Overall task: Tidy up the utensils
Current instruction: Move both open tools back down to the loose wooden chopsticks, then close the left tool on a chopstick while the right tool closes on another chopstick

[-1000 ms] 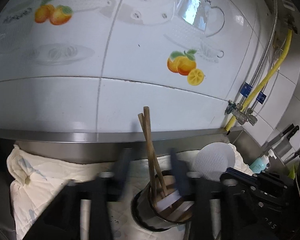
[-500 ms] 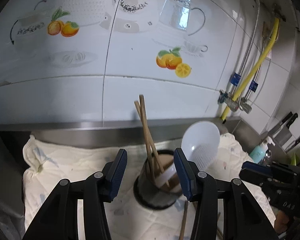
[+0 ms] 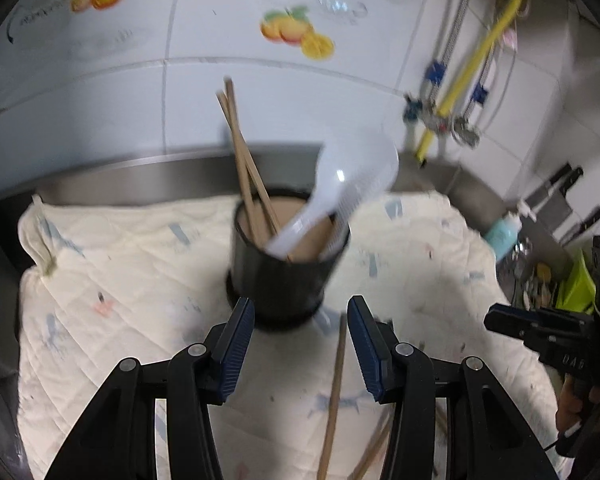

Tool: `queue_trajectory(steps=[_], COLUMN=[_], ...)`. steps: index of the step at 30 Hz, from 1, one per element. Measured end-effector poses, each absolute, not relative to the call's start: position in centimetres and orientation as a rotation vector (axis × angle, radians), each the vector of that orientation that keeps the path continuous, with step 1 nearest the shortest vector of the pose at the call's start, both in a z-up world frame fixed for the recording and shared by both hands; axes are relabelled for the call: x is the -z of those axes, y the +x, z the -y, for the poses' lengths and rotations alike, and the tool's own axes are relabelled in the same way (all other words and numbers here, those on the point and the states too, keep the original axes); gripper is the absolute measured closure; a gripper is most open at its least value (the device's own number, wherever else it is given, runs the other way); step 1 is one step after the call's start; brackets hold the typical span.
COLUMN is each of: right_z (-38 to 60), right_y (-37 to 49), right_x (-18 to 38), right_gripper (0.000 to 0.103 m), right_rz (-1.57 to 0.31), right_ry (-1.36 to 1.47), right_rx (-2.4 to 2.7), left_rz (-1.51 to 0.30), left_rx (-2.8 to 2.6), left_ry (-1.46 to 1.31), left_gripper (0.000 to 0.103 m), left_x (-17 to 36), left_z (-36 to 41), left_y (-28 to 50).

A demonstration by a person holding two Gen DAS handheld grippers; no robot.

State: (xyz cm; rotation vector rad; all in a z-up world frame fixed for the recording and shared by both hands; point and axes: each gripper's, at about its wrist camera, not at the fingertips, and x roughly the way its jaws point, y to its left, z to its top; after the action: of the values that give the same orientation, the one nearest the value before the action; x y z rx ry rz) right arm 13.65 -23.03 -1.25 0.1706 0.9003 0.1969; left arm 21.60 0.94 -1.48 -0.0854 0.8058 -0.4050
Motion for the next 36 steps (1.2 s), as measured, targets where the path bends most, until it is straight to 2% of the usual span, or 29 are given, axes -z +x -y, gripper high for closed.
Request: queue_trajectory(steps=[21, 25, 31, 36], right_z=[26.9, 26.6, 26.6, 26.7], right_y=[16.0, 16.5, 16.9, 17.2], right_x=[10.1, 10.6, 11.4, 12.1], right_gripper=[0.079, 0.079, 0.079, 0.079], right_rz=[-1.102, -1.116, -1.132, -1.143], right_ry=[0.796, 0.782, 0.812, 0.836], right_rx=[-0.193, -0.163, -0.147, -0.149], left_rz=[-1.016, -1.031, -1.046, -1.061], left_rx=[0.552, 0.566, 0.588, 0.584], left_ry=[-0.017, -0.005, 0.026, 0.028], left_gripper=[0.057, 0.058, 0.065, 0.066], left_x=[9.4, 10.1, 11.0, 11.9], left_z=[4.2, 5.0, 6.1, 6.7], left_y=[23.5, 24.3, 25.1, 26.0])
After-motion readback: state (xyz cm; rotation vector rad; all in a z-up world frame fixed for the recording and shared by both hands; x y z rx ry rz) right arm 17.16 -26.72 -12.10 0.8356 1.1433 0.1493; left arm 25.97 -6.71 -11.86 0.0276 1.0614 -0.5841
